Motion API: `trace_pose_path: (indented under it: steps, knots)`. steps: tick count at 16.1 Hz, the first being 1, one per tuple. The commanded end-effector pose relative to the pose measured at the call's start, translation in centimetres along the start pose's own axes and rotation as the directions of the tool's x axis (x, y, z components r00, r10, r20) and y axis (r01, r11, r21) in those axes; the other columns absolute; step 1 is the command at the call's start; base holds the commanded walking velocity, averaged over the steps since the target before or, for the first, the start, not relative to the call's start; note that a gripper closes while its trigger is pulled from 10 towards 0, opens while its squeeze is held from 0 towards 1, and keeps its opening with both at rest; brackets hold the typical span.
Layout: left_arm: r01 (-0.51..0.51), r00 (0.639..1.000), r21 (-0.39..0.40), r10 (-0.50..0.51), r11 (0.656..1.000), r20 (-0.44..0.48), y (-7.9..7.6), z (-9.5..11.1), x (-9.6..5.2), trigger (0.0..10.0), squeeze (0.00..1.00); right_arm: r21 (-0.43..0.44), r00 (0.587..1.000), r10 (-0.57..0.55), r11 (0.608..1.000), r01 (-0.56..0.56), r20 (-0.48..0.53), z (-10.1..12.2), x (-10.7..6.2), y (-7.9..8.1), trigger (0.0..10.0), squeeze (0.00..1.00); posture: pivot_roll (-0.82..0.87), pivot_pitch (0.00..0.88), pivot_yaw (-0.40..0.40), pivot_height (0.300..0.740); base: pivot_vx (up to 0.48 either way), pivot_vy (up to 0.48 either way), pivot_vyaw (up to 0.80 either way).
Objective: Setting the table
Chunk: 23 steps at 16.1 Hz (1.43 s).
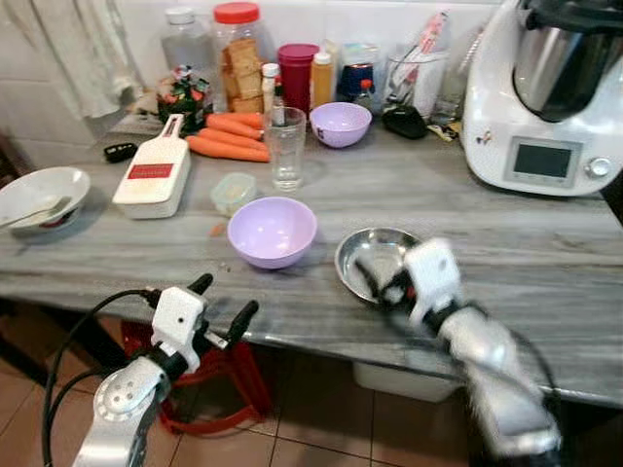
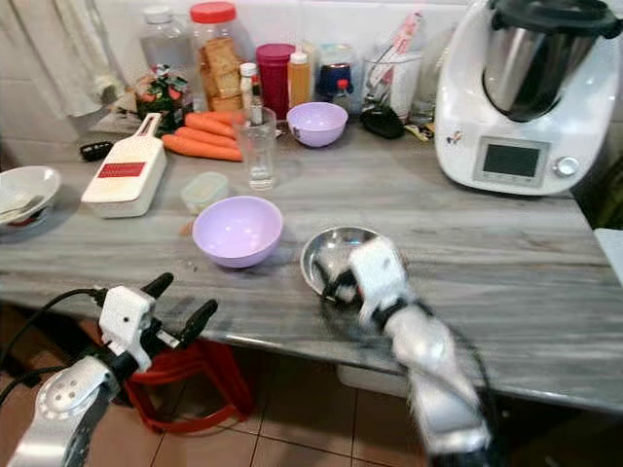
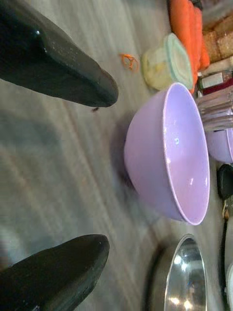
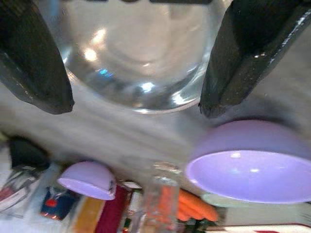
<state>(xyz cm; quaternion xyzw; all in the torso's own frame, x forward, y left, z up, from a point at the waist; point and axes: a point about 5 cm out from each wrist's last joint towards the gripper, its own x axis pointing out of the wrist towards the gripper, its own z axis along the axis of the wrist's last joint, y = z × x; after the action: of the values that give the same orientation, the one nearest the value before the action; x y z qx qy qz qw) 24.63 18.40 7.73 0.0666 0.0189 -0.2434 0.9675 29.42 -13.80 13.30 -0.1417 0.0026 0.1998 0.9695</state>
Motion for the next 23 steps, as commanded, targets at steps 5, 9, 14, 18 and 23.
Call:
trace_pose_path:
  steps: [5, 9, 14, 18, 23]
  knots:
    - [0.059, 0.998, -0.032, -0.059, 0.998, 0.008, -0.6, 0.3, -0.6, 10.0, 0.0, -0.024, 0.988, -0.011, 1.0, 0.007, -0.154, -2.4, 1.4, -2.7, 10.0, 0.0, 0.01, 0.0, 0.033, 0.74, 0.0, 0.0, 0.0]
    - [0.071, 0.997, -0.031, -0.071, 0.997, 0.005, -0.6, 0.4, -0.8, 10.0, 0.0, -0.017, 0.983, -0.005, 1.0, 0.002, -0.185, -2.7, 2.6, -3.9, 10.0, 0.0, 0.02, 0.0, 0.032, 0.74, 0.0, 0.0, 0.0]
    - [0.077, 0.997, -0.037, -0.078, 0.996, -0.008, -0.7, 0.2, -1.1, 10.0, 0.0, -0.004, 0.974, 0.06, 0.998, -0.062, -0.22, -3.3, 3.5, -4.1, 10.0, 0.0, 0.02, 0.0, 0.032, 0.74, 0.0, 0.0, 0.0]
    - [0.072, 0.997, -0.04, -0.072, 0.997, -0.016, -0.8, -0.1, -1.2, 10.0, 0.0, 0.039, 0.96, 0.155, 0.988, -0.15, -0.235, -4.1, 4.1, -2.7, 10.0, 0.0, 0.04, 0.0, 0.026, 0.74, 0.0, 0.0, 0.0]
    - [0.071, 0.997, -0.041, -0.072, 0.997, -0.018, -0.8, -0.2, -1.1, 10.0, 0.0, 0.074, 0.951, 0.224, 0.974, -0.213, -0.212, -3.9, 4.4, -1.2, 10.0, 0.0, 0.04, 0.0, 0.027, 0.74, 0.0, 0.0, 0.0]
